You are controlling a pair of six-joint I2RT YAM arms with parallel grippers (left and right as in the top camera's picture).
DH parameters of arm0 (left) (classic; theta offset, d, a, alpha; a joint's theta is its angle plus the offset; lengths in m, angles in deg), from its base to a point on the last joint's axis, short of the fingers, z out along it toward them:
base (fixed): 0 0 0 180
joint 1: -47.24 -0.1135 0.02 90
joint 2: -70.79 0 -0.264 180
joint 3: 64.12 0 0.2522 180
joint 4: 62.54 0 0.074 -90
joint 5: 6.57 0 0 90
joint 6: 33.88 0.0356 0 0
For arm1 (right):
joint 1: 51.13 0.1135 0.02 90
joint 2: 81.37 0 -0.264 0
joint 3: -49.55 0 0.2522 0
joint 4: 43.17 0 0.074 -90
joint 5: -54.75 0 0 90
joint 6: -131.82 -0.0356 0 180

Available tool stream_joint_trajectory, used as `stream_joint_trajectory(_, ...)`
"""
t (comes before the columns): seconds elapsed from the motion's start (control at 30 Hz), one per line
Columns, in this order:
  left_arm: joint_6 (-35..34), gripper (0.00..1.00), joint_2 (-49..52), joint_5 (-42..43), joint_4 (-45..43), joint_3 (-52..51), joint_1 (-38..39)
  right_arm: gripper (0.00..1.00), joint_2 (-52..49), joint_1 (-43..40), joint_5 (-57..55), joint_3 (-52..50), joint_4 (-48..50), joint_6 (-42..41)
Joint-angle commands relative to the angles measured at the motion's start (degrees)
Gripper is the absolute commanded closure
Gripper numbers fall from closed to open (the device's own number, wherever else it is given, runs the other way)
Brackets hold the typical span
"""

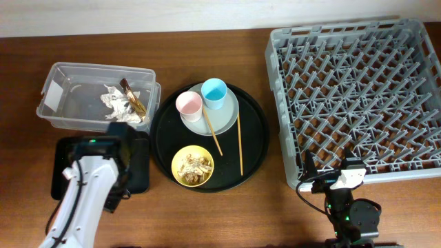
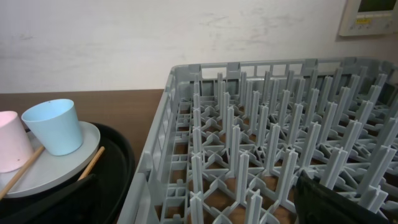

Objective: Sort waste into correct bins and load items into the dishwasher rack

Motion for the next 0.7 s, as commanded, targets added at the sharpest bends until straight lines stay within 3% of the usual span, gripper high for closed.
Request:
stream_joint_trajectory(0.0,-8.9,1.0,-0.7,-2.9,-2.6,-3.2,-8.4,0.02,0.4,-0.3,-0.7,-0.3,-0.3,-0.2)
stream_joint_trajectory(0.13,-7.8,1.0,-0.7,-1.3,-8.8,-8.8,-24.7,0.01,0.4,-0.3,-0.7,-0.3,-0.3,-0.2)
stream_joint_trajectory(0.27,16.6,1.0,-0.7,14.1,-23.3,-11.7,-36.4,0.02,0.4,-0.3,-0.7,-0.3,-0.3,-0.2)
stream_joint_trajectory(0.3,19.7,1.0,-0.7,14.8,-24.5,-11.7,-37.8,0.01,0.4,-0.3,-0.7,-0.3,-0.3,-0.2)
stream_joint_trajectory(0.43,19.9,0.97,-0.7,15.9,-24.5,-12.0,-38.3,0.02,0.4,-0.3,-0.7,-0.3,-0.3,-0.2)
stream_joint_trajectory(0.53,31.1,0.97,0.4,25.1,-29.3,-13.2,-38.3,0.02,0.4,-0.3,-0.7,-0.3,-0.3,-0.2)
stream_joint_trajectory(0.67,34.1,0.98,1.0,27.0,-31.1,-13.2,-38.3,0.02,0.4,-0.3,-0.7,-0.3,-0.3,-0.2)
